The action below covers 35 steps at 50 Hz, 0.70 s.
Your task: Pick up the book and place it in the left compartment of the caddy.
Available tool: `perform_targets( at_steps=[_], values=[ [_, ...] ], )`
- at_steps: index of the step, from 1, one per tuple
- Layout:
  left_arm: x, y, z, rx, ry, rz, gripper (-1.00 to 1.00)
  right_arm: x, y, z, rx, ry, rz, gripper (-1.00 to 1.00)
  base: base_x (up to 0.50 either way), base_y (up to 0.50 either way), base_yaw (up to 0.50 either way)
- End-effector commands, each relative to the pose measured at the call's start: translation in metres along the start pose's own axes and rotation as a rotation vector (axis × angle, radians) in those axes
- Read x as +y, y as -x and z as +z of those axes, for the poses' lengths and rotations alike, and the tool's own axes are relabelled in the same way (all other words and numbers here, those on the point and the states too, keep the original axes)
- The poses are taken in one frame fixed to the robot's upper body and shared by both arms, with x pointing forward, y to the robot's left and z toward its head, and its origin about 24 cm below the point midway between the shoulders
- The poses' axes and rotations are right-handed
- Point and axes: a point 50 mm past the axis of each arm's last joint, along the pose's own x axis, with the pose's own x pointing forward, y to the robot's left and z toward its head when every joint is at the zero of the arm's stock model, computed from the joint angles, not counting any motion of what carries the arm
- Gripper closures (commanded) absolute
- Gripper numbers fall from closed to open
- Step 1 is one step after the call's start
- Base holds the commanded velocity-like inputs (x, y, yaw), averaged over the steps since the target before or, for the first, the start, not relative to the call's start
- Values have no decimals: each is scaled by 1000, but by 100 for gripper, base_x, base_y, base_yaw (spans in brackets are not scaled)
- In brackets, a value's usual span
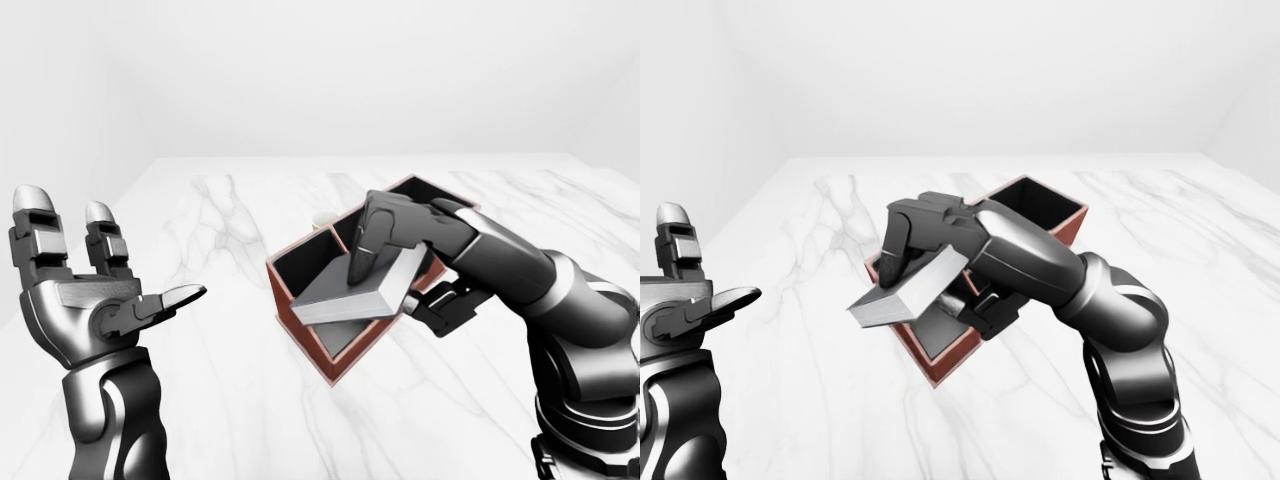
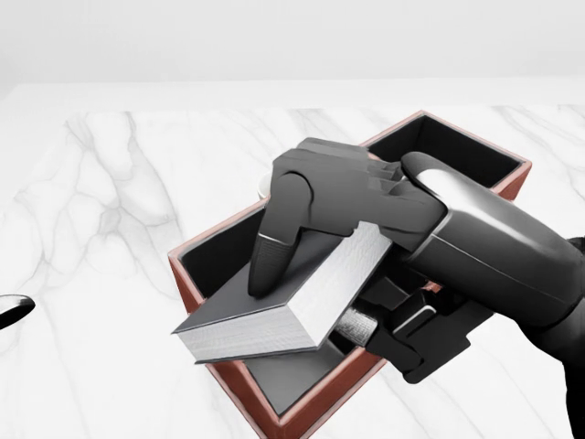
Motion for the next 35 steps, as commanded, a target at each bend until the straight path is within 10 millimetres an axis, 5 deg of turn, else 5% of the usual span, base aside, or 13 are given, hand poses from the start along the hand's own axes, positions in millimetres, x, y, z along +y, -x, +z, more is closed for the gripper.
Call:
perform_targets(
  at_steps=[1, 14, 35],
  values=[
    [5, -3, -17, 61, -9, 43, -100, 1, -4, -26, 95, -45, -6, 100, 0, 0, 0],
    [6, -3, -15, 55, -8, 45, -100, 9, 1, -52, 256, -31, -7, 100, 0, 0, 0],
    [6, -4, -16, 58, -8, 45, -100, 20, 6, -66, 376, 12, -3, 100, 0, 0, 0]
  ],
)
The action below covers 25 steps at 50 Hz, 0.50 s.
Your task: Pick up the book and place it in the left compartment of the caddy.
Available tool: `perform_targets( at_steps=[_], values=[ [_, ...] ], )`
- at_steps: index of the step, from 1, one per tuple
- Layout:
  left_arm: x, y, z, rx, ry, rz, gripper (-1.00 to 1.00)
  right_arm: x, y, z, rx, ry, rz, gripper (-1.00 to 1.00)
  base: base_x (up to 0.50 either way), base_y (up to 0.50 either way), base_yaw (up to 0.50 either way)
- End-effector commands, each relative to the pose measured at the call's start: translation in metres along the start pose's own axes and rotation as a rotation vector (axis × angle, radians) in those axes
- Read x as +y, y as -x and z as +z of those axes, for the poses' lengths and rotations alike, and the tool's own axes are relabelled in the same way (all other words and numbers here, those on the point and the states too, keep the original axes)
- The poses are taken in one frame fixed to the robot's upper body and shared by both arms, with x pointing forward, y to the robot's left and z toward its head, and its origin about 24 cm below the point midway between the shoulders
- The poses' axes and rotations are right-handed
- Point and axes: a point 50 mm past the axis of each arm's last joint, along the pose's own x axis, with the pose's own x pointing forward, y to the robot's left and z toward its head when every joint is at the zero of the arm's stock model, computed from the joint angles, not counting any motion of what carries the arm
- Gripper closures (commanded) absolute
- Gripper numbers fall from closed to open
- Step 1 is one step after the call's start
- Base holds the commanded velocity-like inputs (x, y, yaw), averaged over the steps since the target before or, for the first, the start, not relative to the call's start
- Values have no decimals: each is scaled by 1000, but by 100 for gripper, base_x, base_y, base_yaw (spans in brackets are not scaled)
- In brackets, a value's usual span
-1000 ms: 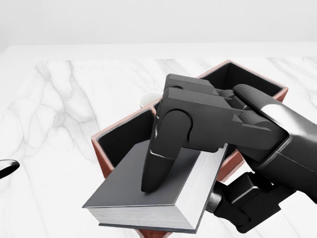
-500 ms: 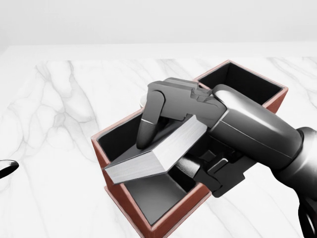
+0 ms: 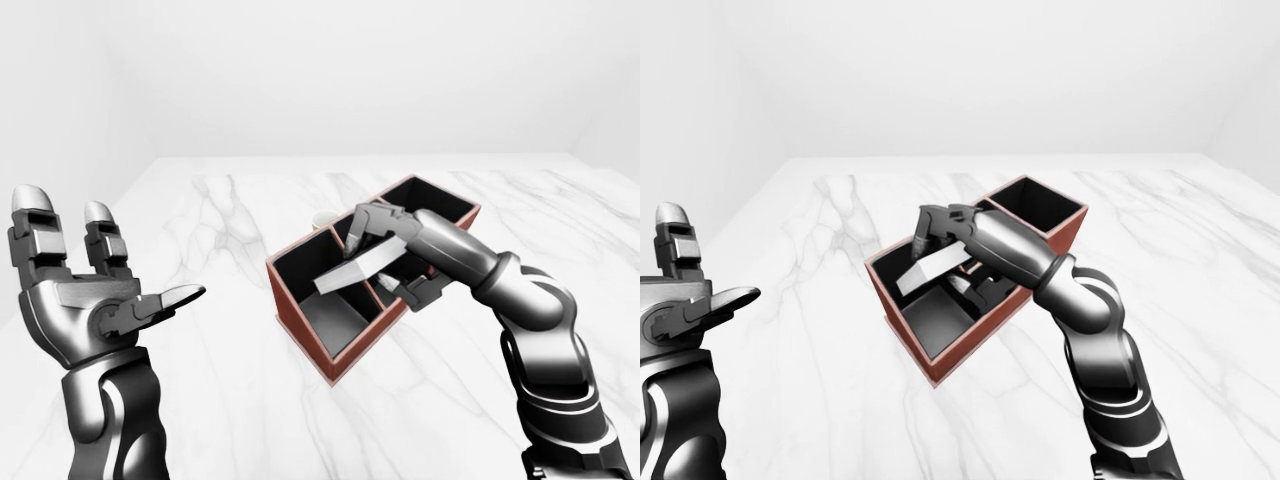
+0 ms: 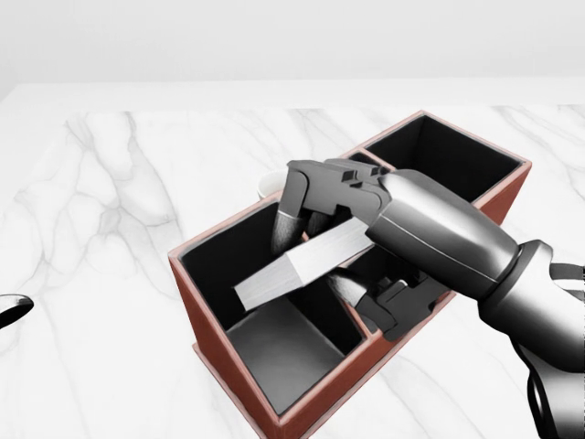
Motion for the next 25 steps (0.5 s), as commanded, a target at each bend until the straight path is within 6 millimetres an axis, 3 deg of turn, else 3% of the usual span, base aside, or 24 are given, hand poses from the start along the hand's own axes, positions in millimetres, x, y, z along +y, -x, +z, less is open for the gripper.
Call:
perform_targets(
  at_steps=[1, 25],
  values=[
    [6, -3, -17, 61, -9, 44, -100, 6, -3, -16, 61, -45, -1, 100, 0, 0, 0],
    [5, -4, -16, 57, -7, 45, -100, 10, -7, -13, 88, 3, -8, 100, 0, 0, 0]
  ],
)
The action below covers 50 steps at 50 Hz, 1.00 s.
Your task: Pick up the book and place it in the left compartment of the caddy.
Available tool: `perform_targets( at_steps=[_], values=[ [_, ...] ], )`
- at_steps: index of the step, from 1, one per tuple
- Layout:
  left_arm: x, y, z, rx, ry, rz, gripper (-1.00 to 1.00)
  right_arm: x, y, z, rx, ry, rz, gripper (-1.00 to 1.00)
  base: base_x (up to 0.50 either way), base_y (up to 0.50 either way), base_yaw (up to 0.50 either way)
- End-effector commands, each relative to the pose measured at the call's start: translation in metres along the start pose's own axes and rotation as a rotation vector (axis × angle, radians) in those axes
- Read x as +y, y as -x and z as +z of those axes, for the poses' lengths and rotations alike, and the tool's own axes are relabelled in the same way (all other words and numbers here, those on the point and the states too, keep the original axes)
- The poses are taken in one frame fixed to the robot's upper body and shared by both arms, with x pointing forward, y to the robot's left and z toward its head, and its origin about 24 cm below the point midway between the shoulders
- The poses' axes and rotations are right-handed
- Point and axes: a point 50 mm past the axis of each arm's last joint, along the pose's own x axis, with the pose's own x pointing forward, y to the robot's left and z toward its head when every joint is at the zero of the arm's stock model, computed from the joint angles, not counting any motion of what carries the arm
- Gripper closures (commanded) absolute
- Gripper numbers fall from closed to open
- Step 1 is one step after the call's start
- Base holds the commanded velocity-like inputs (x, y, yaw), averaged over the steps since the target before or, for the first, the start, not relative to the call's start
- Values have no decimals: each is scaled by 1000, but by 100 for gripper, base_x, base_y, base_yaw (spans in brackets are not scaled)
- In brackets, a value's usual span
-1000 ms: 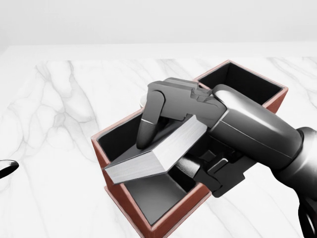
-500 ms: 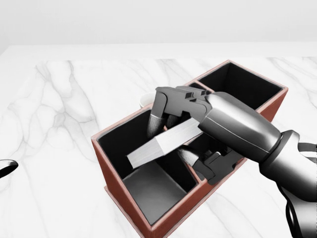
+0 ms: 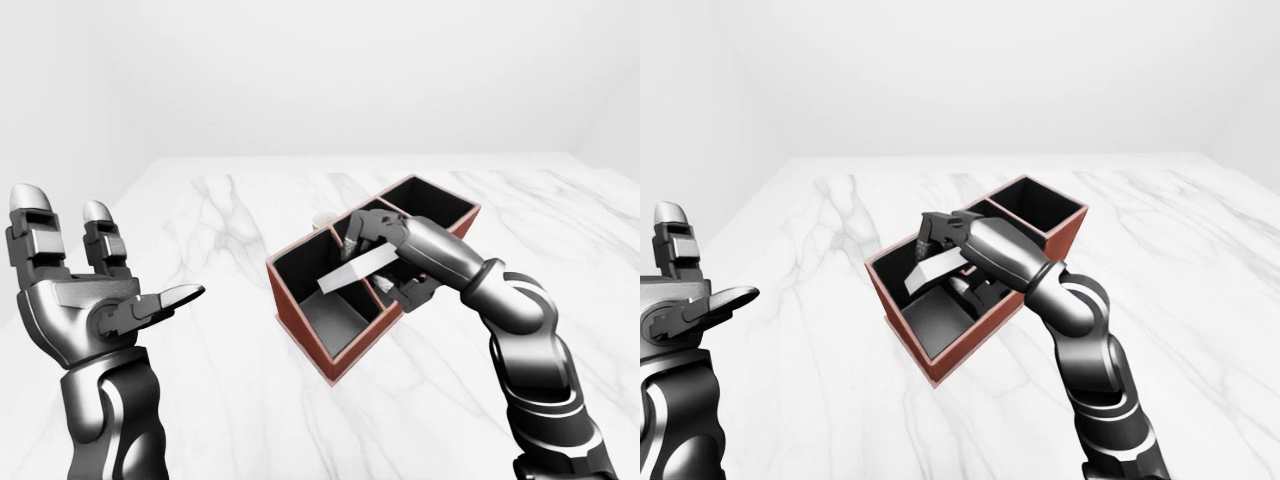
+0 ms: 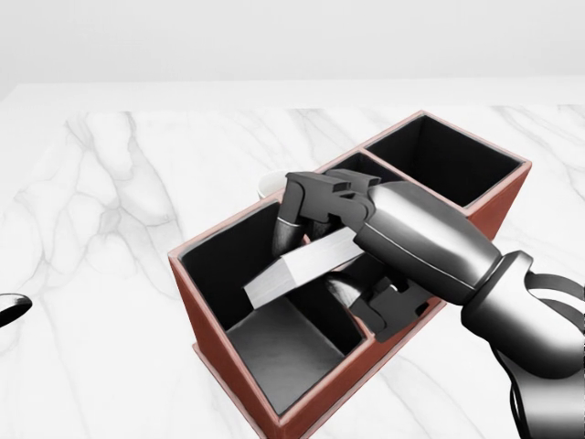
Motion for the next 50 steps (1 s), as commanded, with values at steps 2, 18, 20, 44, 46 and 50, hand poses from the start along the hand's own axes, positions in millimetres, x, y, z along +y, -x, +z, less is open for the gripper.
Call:
perform_targets(
  at_steps=[2, 18, 20, 44, 46, 50],
  values=[
    [5, -3, -16, 57, -8, 44, -100, 0, -4, 1, -17, -23, -3, 100, 0, 0, 0],
    [6, -3, -15, 53, -6, 46, -100, 3, -5, 3, -1, 11, 0, 100, 0, 0, 0],
    [6, -3, -16, 60, -8, 45, -100, 4, -5, 3, 1, 20, 2, 100, 0, 0, 0],
    [7, -4, -16, 58, -7, 47, -100, 22, -7, -13, 95, -23, 27, 100, 0, 0, 0],
    [7, -4, -15, 53, -5, 48, -100, 24, -7, -13, 100, -24, 32, 100, 0, 0, 0],
    [7, -4, -14, 50, -4, 49, -100, 28, -7, -17, 120, -38, 36, 100, 0, 0, 0]
  ],
)
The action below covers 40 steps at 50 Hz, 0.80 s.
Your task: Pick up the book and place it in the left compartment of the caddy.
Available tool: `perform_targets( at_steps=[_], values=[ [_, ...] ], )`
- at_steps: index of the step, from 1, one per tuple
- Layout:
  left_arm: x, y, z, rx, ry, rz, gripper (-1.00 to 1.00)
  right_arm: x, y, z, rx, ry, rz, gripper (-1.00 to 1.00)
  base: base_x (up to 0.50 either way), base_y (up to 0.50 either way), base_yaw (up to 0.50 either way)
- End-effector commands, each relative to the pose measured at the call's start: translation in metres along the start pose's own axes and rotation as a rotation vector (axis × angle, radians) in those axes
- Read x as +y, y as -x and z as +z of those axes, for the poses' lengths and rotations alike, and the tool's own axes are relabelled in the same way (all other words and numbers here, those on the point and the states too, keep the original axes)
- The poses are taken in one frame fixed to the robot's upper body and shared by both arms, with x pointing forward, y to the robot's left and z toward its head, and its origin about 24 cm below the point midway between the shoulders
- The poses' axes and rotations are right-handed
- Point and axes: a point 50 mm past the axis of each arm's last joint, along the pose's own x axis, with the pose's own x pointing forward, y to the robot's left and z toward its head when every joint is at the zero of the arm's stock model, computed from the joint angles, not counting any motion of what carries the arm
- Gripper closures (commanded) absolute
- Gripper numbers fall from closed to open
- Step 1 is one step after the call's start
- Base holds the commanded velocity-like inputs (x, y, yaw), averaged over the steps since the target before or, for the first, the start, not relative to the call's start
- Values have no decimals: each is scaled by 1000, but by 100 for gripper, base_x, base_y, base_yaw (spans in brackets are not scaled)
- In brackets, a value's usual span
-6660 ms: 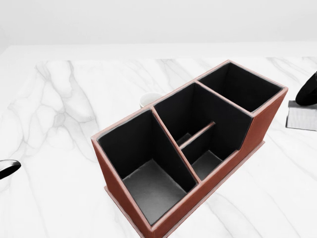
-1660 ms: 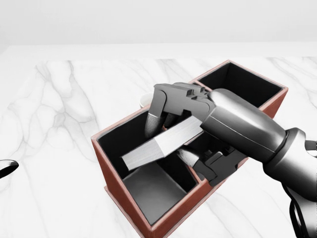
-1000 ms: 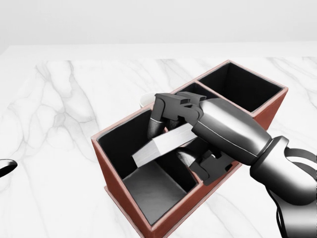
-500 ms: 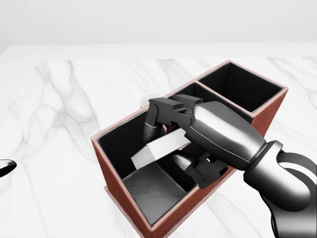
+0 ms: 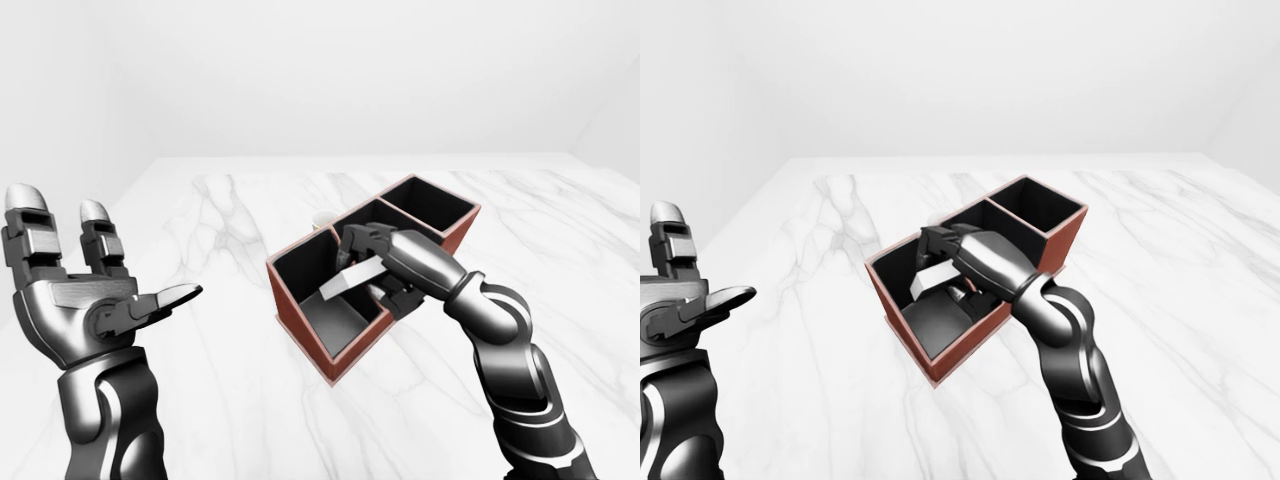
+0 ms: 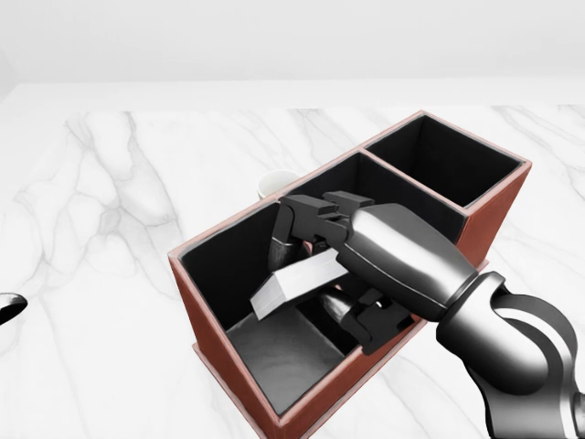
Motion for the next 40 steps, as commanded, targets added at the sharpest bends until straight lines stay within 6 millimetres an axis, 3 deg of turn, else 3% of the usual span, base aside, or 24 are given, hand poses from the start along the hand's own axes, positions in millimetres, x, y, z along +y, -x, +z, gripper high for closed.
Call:
perform_targets(
  at_steps=[1, 40],
  values=[
    [6, -3, -16, 56, -7, 47, -100, 9, -5, -11, 30, -78, 19, 100, 0, 0, 0],
    [6, -3, -17, 60, -8, 45, -100, 36, -4, -29, 135, -153, 71, 100, 0, 0, 0]
  ],
)
